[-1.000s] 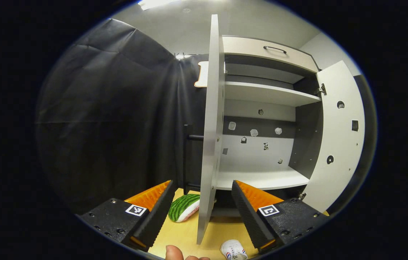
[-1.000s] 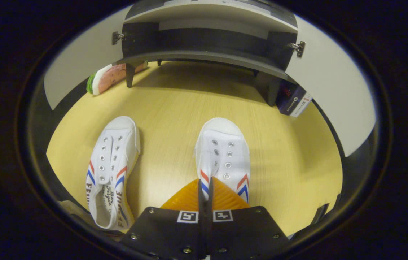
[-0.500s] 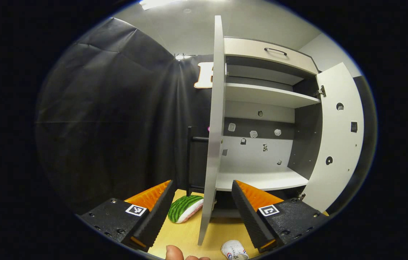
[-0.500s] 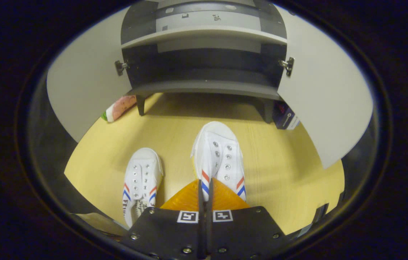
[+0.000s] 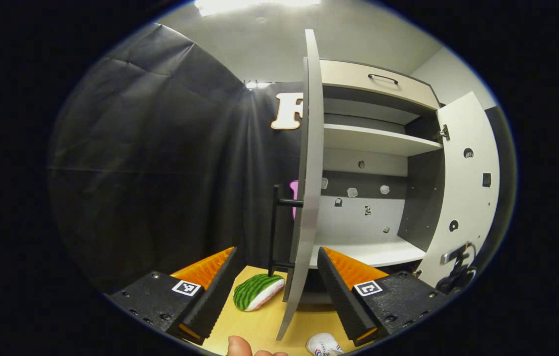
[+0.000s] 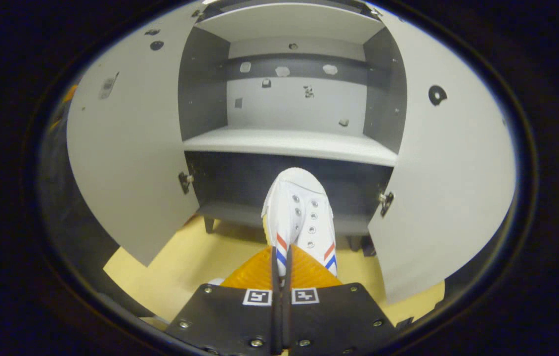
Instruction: Grab one shoe with the right hand and put it into the shoe cabinet, grab the other shoe with the left hand and put it into the shoe cabinet; then close the right door with the right hand and the left door with the left hand.
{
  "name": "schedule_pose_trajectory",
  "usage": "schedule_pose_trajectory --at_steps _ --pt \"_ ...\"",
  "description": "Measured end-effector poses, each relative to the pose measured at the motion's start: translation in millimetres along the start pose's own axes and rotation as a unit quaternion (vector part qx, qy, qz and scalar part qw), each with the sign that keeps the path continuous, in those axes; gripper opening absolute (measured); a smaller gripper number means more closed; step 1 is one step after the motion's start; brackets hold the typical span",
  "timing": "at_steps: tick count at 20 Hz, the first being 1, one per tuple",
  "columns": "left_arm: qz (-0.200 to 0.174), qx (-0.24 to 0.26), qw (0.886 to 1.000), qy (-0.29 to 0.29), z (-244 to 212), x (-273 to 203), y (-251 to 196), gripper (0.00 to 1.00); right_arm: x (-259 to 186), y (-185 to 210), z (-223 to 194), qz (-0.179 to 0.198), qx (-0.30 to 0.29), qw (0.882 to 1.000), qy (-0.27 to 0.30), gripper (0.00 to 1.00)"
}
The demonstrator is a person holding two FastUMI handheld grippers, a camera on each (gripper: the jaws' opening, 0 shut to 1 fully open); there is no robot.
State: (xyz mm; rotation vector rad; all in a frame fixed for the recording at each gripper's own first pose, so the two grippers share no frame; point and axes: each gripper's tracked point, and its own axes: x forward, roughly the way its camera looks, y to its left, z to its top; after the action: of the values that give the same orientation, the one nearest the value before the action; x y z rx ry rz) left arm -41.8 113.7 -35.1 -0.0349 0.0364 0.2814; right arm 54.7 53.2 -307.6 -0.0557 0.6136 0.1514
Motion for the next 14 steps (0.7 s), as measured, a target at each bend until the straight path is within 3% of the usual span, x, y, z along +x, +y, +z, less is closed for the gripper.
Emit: schedule_pose_trajectory --at_steps 3,7,13,14 --pt "0.012 -0.002 1.000 -0.002 0.9 -1.6 12.3 0.94 9.2 -5.3 59.9 -0.002 -0.001 0.999 -0.040 0.00" --pt "0.037 -0.003 0.999 -0.003 1.9 -3.3 30.5 0.96 39.6 -18.1 125.5 -0.016 -0.017 0.997 -0.076 0.00" --pt "0.089 0.000 0.996 -0.004 0.2 -15.1 73.8 0.94 100.3 -31.8 192.9 -0.037 -0.017 0.995 -0.091 0.00" --pt "0.099 0.002 0.995 -0.004 -0.3 -17.6 80.3 0.97 111.2 -34.5 201.1 -0.041 -0.016 0.995 -0.092 0.00"
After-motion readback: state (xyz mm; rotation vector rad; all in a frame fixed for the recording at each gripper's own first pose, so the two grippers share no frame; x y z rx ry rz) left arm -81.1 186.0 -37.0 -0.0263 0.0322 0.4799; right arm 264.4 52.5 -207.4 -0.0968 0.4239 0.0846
